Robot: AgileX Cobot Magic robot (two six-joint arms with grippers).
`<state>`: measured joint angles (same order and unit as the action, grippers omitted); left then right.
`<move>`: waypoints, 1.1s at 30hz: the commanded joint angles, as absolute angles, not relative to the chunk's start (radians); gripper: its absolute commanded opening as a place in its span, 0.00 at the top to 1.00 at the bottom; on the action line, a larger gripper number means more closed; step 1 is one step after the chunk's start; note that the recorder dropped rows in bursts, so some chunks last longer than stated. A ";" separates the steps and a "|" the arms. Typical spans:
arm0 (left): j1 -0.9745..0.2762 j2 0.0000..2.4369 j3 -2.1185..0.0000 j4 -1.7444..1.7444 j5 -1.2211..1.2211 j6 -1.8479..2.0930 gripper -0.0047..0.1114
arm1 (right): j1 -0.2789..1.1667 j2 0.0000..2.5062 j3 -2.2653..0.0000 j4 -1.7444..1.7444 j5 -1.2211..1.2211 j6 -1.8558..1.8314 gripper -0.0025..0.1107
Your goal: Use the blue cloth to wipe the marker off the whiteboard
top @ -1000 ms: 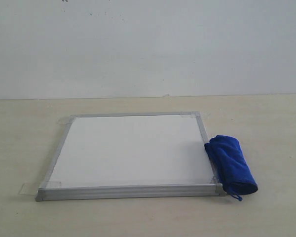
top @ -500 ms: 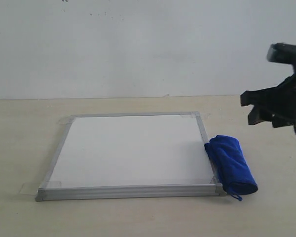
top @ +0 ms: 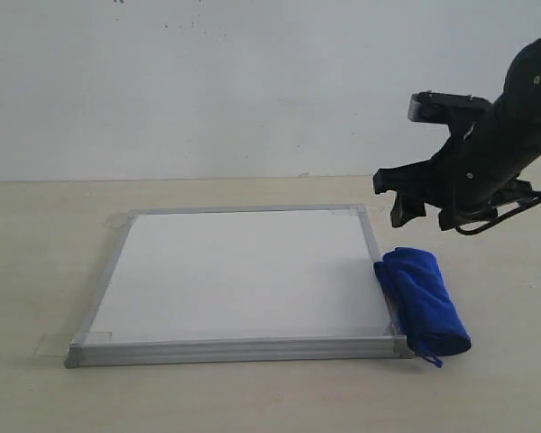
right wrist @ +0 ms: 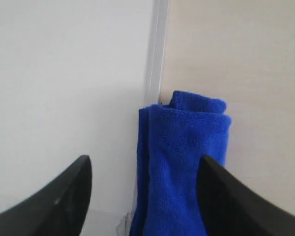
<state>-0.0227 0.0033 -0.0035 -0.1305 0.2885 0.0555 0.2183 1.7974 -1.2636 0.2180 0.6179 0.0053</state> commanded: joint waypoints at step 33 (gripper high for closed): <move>-0.021 0.000 0.000 -0.131 0.285 0.061 0.93 | 0.220 2.143 -1.514 0.000 0.693 0.234 0.98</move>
<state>-0.0227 0.0033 -0.0035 -0.1305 0.2885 0.0555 0.2191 2.1179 -1.5110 0.0000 0.7033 0.2320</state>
